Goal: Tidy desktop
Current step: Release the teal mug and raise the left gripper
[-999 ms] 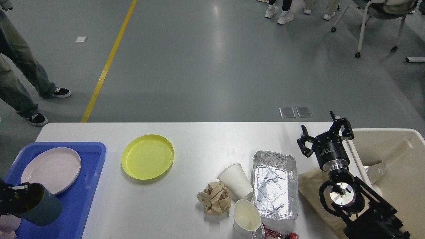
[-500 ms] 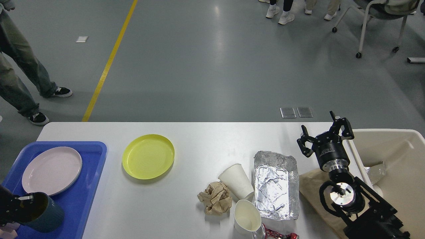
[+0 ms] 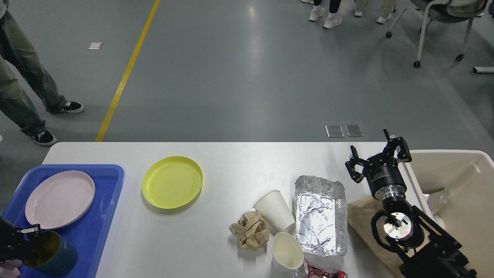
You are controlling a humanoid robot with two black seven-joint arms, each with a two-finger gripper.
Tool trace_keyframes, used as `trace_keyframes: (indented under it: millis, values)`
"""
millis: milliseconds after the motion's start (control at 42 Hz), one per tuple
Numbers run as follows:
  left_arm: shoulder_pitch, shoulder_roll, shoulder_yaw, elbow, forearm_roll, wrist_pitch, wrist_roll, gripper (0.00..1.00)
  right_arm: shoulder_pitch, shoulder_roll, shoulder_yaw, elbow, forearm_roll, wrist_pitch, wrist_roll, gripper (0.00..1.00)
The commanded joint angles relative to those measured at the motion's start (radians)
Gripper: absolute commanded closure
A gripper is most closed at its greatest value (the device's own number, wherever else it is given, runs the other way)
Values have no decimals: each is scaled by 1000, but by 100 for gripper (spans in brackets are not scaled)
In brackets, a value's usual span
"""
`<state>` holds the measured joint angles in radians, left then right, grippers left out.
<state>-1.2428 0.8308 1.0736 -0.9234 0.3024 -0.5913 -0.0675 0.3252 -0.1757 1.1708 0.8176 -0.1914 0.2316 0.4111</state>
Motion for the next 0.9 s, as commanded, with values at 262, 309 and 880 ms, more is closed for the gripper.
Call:
trace_keyframes:
  millis: [262,309,880]
  values:
    - [-1,1,2,-11,1,-12,2,10,0,1,0,0,0,0,0,0]
    - [-3,2,3,-11,0,-15,2,6,0,-1,1,0,0,0,0,0]
    - [-337,7,225,-89,-15,-206,9,4,0,1,0,0,1,0,0,0]
